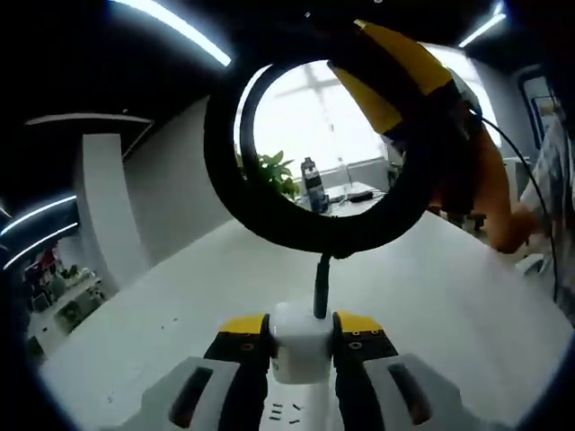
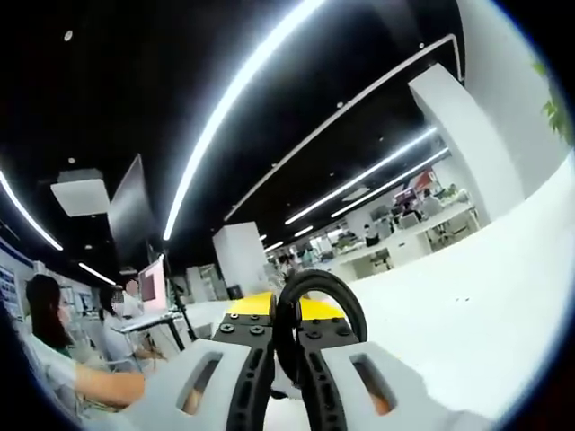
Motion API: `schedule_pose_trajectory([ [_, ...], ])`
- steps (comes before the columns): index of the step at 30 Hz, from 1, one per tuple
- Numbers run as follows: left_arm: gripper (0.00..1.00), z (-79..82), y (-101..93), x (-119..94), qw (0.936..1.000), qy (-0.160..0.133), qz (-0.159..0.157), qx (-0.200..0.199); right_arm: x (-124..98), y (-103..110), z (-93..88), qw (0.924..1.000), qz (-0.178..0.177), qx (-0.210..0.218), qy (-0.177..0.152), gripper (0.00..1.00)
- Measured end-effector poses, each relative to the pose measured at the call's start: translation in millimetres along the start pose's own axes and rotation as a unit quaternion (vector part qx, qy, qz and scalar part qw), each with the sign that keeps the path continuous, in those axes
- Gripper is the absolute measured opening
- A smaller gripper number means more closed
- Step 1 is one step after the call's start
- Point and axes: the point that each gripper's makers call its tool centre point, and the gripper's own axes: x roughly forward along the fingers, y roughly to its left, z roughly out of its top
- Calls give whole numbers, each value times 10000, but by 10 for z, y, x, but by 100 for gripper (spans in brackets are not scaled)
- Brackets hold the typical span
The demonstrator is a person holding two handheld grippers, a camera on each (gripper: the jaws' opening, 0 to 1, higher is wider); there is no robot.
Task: Straighten the power strip on the desk, plug the charger into it
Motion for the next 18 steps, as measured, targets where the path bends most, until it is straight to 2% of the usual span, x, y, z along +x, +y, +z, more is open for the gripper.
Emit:
schedule_pose_trajectory([
  [3,26,-9,44,22,9997,33,-232,-24,41,-36,2,10000,-36,-30,48,5],
  [8,26,-13,105,85,9987,-95,-479,-163,134,-98,0,9998,-88,-58,157,5],
  [13,26,-67,182,131,9980,-98,-568,-256,203,-193,-52,9994,-175,-57,289,5],
  [18,26,-96,147,170,9969,-235,-694,-288,211,-196,-110,9992,-204,-58,344,5],
])
